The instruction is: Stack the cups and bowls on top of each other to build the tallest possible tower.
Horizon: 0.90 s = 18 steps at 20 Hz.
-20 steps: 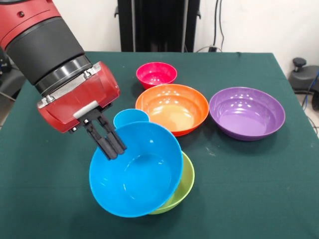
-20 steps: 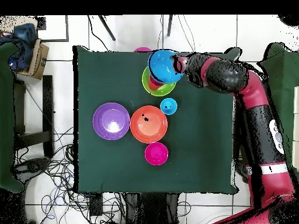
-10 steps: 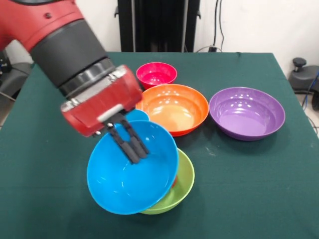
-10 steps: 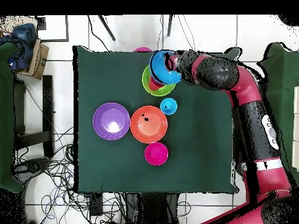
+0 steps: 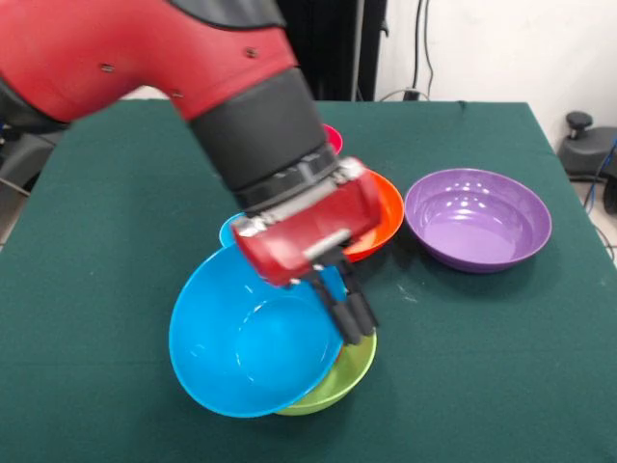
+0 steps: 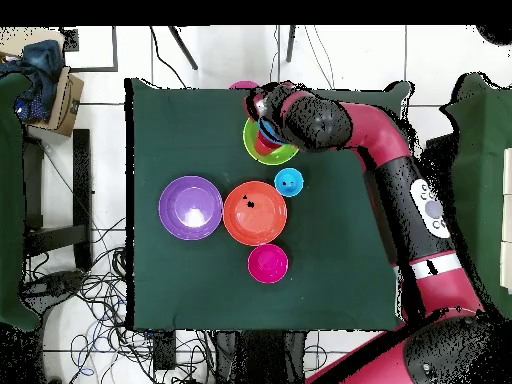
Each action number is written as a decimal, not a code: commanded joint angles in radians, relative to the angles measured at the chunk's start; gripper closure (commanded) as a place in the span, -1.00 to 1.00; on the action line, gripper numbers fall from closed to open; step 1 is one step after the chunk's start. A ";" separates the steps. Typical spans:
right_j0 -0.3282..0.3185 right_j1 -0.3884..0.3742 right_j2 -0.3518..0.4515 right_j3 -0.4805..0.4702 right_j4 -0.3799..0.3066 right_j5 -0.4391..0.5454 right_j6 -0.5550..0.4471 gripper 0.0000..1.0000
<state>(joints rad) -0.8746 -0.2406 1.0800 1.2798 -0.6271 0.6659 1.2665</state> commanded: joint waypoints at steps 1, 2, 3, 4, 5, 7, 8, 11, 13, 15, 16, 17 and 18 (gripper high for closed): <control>0.081 0.010 -0.212 0.049 -0.094 0.008 -0.001 1.00; 0.088 0.008 -0.226 0.050 -0.095 0.017 -0.003 1.00; 0.091 0.006 -0.233 0.051 -0.091 0.022 -0.006 1.00; 0.096 0.003 -0.243 0.054 -0.089 0.032 -0.009 1.00; 0.099 0.001 -0.249 0.055 -0.087 0.033 -0.011 1.00; 0.104 0.003 -0.260 0.054 -0.086 0.024 -0.016 1.00; 0.106 0.006 -0.265 0.050 -0.087 0.019 -0.022 1.00; 0.099 -0.006 -0.269 0.058 -0.075 0.029 -0.037 1.00; 0.090 -0.017 -0.267 0.068 -0.063 0.037 -0.047 1.00; 0.080 -0.033 -0.255 0.072 -0.034 0.058 -0.052 1.00; 0.077 -0.040 -0.246 0.066 -0.013 0.074 -0.048 1.00; 0.078 -0.038 -0.244 0.059 -0.004 0.081 -0.047 1.00; 0.084 -0.035 -0.245 0.047 0.015 0.081 -0.030 -1.00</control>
<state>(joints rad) -0.8055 -0.2585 0.9207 1.3099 -0.6268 0.6582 1.2665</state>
